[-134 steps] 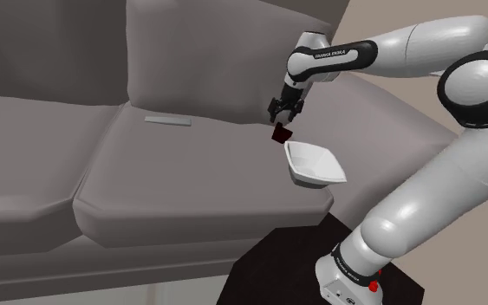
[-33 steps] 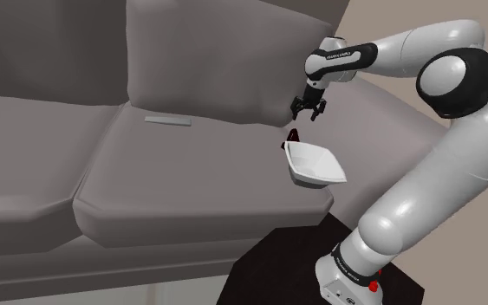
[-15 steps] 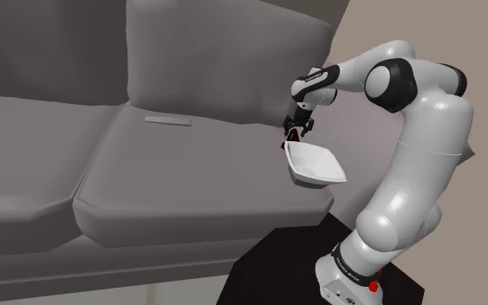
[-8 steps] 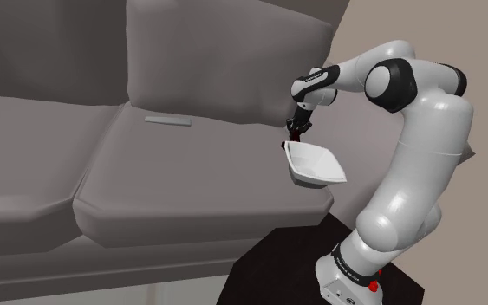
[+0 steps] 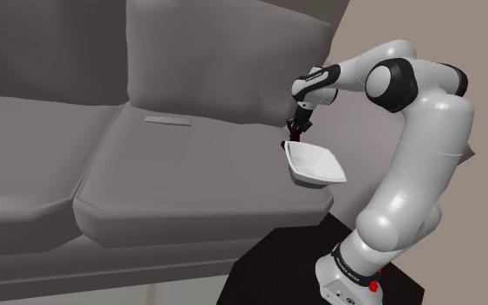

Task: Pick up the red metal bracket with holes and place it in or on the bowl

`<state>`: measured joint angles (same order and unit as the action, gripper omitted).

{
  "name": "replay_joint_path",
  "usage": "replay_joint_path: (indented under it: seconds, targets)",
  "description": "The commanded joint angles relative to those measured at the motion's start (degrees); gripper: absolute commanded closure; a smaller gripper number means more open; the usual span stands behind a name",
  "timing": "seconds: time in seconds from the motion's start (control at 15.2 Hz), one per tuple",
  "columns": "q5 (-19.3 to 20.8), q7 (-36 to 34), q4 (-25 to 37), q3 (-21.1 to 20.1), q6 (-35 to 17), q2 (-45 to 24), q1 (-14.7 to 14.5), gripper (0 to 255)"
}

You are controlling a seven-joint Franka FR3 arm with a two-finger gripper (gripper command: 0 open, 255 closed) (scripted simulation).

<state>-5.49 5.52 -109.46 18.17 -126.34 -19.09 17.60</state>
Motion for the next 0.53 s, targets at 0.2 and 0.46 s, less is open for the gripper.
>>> replay_joint_path:
  seconds: [0.2, 0.46]
  targets:
    - [0.7, -0.4, 1.2, 0.2, 2.9, 1.7, -0.3, 255]
    - [1.2, -0.8, 2.5, 0.4, 5.6, 3.1, -0.4, 255]
